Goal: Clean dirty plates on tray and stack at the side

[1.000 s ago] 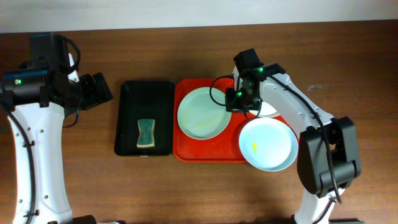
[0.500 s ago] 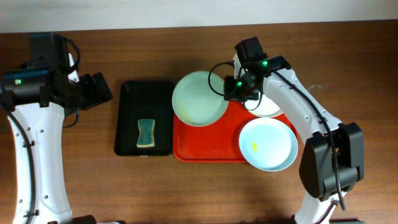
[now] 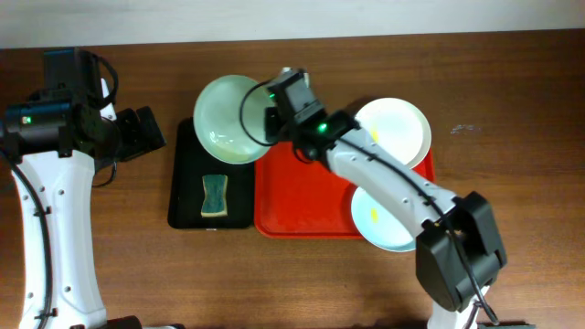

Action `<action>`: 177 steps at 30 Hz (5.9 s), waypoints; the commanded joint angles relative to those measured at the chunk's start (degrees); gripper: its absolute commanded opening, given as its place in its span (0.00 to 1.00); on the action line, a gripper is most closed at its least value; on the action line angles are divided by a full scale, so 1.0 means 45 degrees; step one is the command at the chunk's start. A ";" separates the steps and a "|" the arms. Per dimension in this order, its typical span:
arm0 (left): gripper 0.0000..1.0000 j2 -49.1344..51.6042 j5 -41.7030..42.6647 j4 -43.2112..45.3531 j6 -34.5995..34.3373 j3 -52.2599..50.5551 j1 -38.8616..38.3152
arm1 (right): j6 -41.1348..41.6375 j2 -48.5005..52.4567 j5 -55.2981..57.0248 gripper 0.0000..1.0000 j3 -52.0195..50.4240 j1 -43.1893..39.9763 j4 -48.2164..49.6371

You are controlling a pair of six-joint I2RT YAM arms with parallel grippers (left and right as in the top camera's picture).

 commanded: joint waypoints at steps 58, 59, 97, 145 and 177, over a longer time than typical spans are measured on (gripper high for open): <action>0.99 -0.0068 -0.0087 -0.0015 -0.0068 0.0151 0.0053 | -1.3857 0.0486 1.0307 0.04 0.0257 0.3143 1.2016; 0.99 -0.0068 -0.0087 -0.0015 -0.0068 0.0151 0.0053 | -1.2774 0.0486 1.0370 0.04 0.0257 0.3011 1.1458; 0.99 -0.0068 -0.0087 -0.0015 -0.0068 0.0151 0.0053 | -0.4061 -0.2059 -0.5134 0.28 0.0257 -1.5548 -0.7470; 0.99 -0.0068 -0.0087 -0.0015 -0.0068 0.0151 0.0053 | -0.4546 -0.2021 -0.3740 0.17 -0.6091 -1.0044 -0.9894; 0.99 -0.0068 -0.0087 -0.0015 -0.0068 0.0151 0.0053 | 0.2103 -0.2016 -0.6499 0.04 -0.6892 -0.4682 -0.2783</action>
